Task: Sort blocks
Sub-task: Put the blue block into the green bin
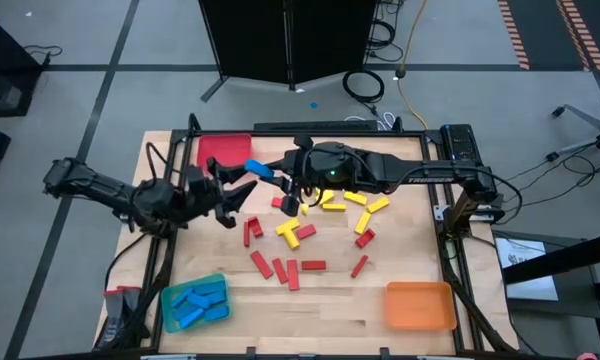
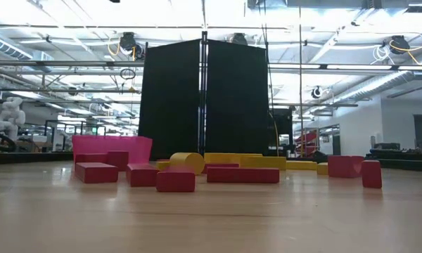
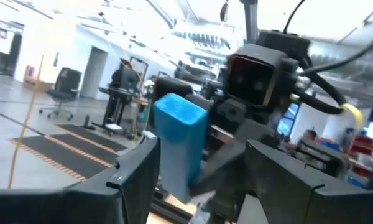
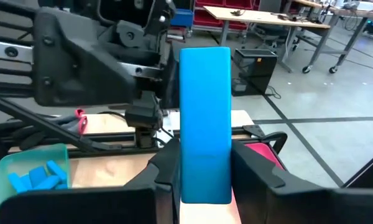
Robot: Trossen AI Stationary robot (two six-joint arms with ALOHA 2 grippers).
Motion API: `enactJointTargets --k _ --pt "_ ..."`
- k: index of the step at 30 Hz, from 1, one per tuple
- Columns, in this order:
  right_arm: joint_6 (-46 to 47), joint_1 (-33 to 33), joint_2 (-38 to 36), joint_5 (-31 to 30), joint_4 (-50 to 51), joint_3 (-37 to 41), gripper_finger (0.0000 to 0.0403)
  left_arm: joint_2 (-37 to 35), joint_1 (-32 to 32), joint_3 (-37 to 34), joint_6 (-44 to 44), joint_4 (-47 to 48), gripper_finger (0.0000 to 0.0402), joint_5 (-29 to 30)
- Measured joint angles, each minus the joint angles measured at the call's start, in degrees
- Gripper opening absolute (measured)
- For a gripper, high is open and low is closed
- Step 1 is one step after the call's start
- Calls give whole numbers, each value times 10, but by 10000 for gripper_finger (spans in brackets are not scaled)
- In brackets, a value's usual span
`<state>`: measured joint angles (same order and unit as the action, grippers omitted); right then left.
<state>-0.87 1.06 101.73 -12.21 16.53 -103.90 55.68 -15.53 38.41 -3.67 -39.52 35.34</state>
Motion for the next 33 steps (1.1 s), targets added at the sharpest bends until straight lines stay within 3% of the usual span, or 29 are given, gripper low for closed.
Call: enactJointTargets --k 24,33 --pt "-30 -4 14 -14 -1 0 85 27 59 0 -7 -69 242 -8" --pt "-87 -3 16 -86 -45 0 85 27 58 0 -35 -69 242 10"
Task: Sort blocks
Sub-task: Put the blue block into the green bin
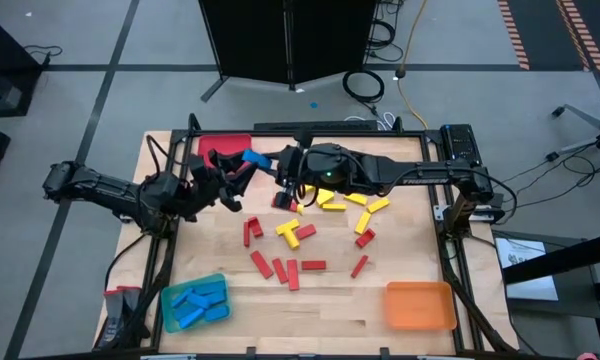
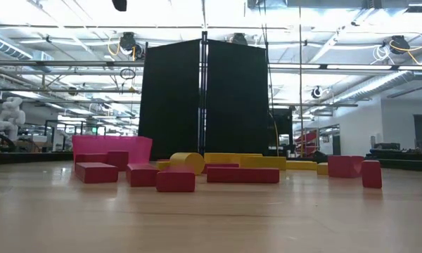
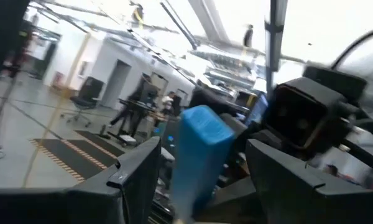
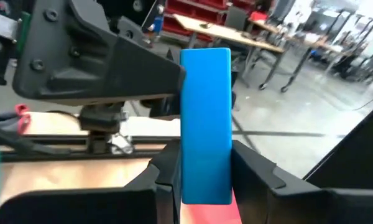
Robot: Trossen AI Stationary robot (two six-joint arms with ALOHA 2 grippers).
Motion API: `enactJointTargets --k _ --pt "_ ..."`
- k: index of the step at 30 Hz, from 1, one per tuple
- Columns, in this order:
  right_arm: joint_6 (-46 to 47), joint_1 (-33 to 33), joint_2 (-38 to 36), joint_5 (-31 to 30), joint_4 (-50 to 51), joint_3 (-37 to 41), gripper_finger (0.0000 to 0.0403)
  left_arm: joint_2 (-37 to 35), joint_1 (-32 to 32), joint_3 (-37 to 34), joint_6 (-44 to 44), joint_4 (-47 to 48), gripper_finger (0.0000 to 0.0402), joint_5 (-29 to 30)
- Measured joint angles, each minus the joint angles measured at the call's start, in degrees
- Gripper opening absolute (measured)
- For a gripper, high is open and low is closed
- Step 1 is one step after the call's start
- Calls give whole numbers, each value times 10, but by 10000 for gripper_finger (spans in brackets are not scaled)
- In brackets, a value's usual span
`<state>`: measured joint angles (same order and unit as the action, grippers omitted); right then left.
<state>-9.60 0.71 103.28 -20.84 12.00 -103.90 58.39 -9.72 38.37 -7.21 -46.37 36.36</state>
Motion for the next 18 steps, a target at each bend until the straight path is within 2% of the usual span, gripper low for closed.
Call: enactJointTargets --k 5,10,14,18 --pt "-12 0 0 -7 -6 0 85 0 4 0 0 -19 242 23" --pt "-51 0 0 -61 -7 0 85 0 13 0 0 -35 242 25" --pt "-69 0 0 -69 -8 0 85 0 17 0 -14 -39 242 25" --pt "-102 0 5 -105 -20 -1 85 0 20 0 -15 -40 242 25"
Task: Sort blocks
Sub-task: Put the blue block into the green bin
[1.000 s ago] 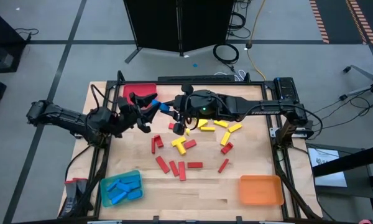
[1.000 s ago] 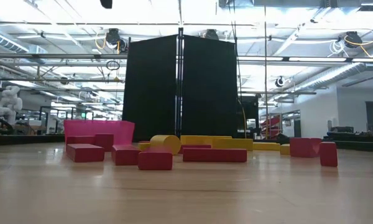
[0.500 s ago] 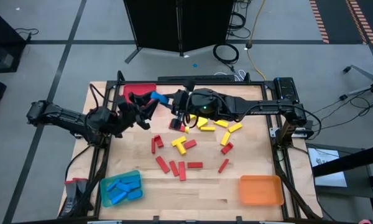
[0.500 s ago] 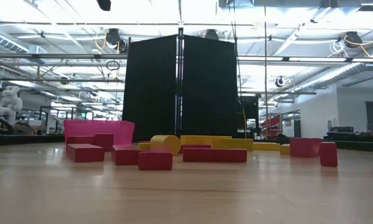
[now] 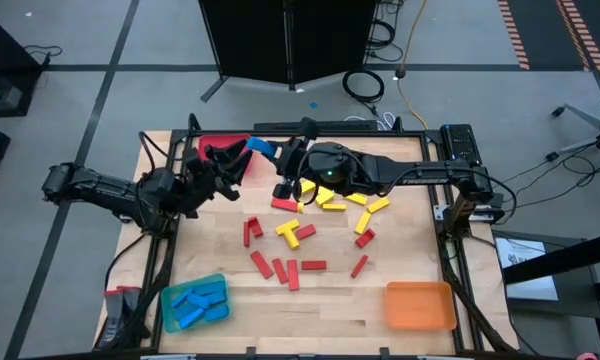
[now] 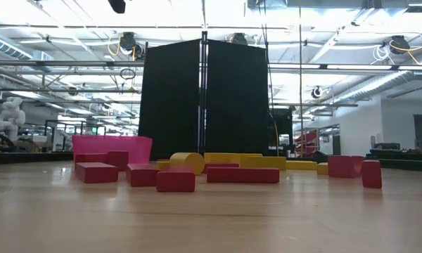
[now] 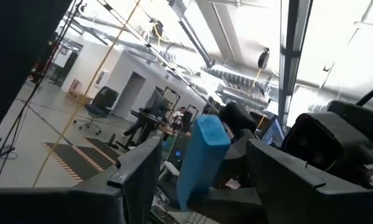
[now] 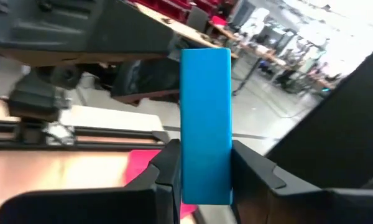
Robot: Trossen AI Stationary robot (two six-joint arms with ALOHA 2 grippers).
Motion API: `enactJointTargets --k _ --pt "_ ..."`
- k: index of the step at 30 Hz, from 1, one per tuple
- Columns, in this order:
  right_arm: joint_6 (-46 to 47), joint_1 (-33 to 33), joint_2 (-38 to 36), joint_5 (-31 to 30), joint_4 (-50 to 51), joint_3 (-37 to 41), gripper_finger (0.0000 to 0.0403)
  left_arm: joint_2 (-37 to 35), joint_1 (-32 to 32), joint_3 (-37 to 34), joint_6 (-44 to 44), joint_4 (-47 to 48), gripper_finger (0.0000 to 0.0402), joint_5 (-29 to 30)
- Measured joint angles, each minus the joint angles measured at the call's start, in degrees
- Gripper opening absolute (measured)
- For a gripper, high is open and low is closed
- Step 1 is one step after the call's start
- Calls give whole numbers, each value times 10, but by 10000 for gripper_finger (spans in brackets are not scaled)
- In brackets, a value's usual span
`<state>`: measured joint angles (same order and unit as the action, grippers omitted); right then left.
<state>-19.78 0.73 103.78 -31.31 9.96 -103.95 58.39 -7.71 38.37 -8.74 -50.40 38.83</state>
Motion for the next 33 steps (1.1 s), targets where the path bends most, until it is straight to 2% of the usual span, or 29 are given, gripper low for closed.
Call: enactJointTargets --k 17,33 --pt "-49 -2 15 -7 -60 0 85 5 15 0 -14 -3 242 1" --pt "-69 -7 15 -14 -52 0 85 15 36 0 -16 0 242 2"
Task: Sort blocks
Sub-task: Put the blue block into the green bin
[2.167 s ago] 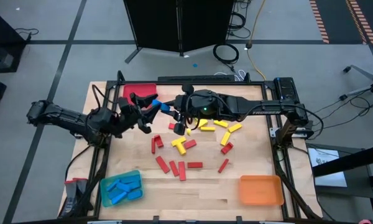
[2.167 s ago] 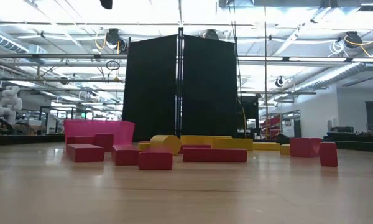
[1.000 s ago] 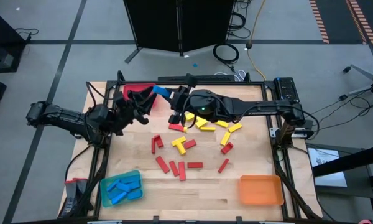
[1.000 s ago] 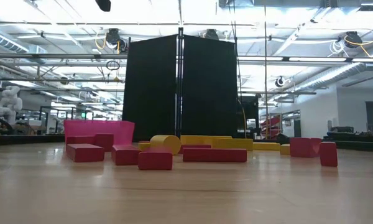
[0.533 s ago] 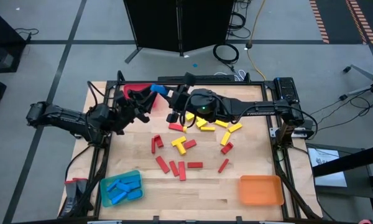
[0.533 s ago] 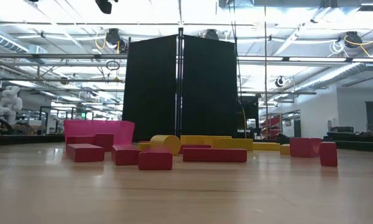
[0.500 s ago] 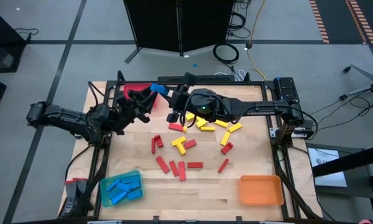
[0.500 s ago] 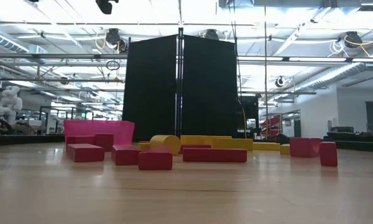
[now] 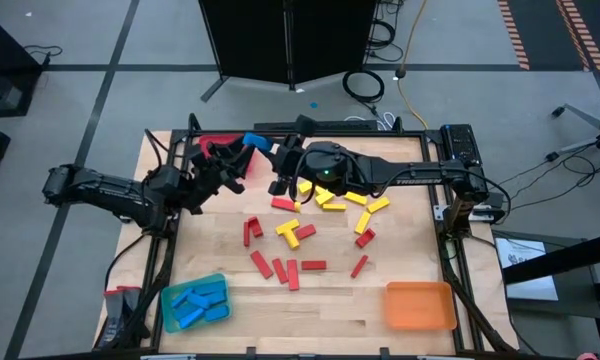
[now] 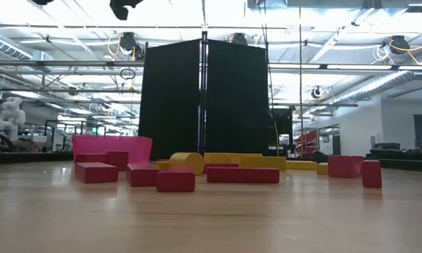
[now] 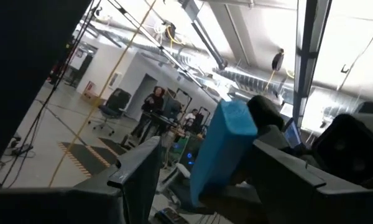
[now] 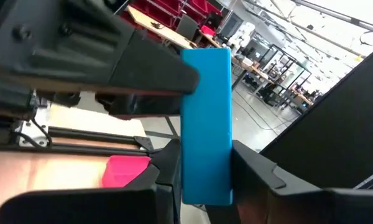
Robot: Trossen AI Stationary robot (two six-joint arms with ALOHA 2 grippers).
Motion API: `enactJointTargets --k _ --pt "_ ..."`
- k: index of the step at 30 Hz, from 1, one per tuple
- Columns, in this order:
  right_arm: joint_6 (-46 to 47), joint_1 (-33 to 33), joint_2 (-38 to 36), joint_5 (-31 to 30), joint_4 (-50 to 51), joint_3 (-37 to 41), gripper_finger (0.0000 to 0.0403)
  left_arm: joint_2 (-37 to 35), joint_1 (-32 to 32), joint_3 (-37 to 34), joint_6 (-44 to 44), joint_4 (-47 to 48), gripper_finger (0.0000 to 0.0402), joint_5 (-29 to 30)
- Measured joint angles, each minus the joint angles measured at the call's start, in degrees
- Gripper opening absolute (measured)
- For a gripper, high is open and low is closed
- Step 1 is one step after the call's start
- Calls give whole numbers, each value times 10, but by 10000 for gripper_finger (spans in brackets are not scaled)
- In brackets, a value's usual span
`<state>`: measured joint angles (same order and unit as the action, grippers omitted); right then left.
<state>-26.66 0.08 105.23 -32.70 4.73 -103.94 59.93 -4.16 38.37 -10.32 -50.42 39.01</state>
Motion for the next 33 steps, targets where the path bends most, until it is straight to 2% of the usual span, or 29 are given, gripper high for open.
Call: enactJointTargets --k 5,11,15,21,25,33 --pt "-7 0 0 26 1 0 85 1 8 0 -28 6 232 -36" --pt "-6 1 0 30 4 0 85 1 11 0 -28 5 190 -43" --pt "-9 0 0 29 5 0 85 1 11 0 -28 13 148 -45" --pt "-15 -1 -1 37 8 1 85 1 12 0 -27 18 60 -39" --pt "-17 -1 -1 43 8 1 87 1 12 0 -25 17 60 -36" --pt "-10 0 -1 49 10 0 145 0 11 0 -27 16 60 -39"
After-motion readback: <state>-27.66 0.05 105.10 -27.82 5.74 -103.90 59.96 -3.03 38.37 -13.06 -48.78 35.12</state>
